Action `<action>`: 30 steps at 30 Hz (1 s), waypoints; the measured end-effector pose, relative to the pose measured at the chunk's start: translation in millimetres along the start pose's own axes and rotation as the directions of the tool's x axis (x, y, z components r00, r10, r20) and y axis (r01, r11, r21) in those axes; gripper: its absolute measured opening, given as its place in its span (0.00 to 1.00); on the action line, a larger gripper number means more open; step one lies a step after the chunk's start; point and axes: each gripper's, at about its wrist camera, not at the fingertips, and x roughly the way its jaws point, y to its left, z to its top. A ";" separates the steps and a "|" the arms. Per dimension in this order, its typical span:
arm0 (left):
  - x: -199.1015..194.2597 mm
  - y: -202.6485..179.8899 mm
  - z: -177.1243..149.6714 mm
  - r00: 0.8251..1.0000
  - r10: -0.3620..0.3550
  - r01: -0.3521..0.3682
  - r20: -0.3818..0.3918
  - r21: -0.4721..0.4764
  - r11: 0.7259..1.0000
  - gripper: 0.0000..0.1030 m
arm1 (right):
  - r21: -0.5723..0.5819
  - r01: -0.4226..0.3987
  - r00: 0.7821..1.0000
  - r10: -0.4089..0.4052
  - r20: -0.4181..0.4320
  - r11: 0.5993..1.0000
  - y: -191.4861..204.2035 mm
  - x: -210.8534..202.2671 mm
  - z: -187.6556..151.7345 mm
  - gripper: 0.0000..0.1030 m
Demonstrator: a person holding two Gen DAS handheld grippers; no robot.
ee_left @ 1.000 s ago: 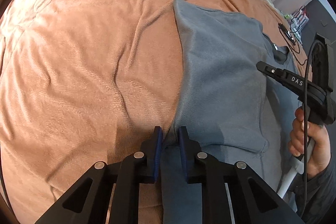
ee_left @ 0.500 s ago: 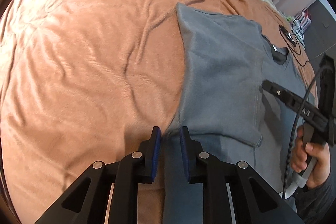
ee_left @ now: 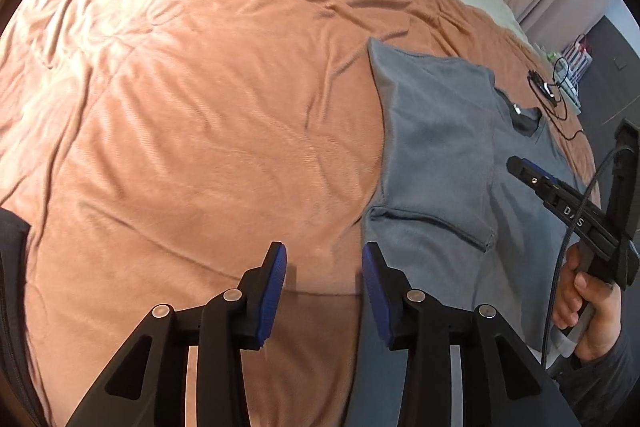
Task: Fold small clothes
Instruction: 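Open the left gripper and withdraw it from the folded side, then move the right tool toward the T-shirt's other sleeve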
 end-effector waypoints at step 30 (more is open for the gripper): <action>-150.8 -46.0 -51.2 0.953 0.074 -0.069 0.295 -0.028 0.997 0.85 | -0.139 -0.014 0.995 0.000 -0.103 0.990 -0.8 -119.0 -59.9 0.58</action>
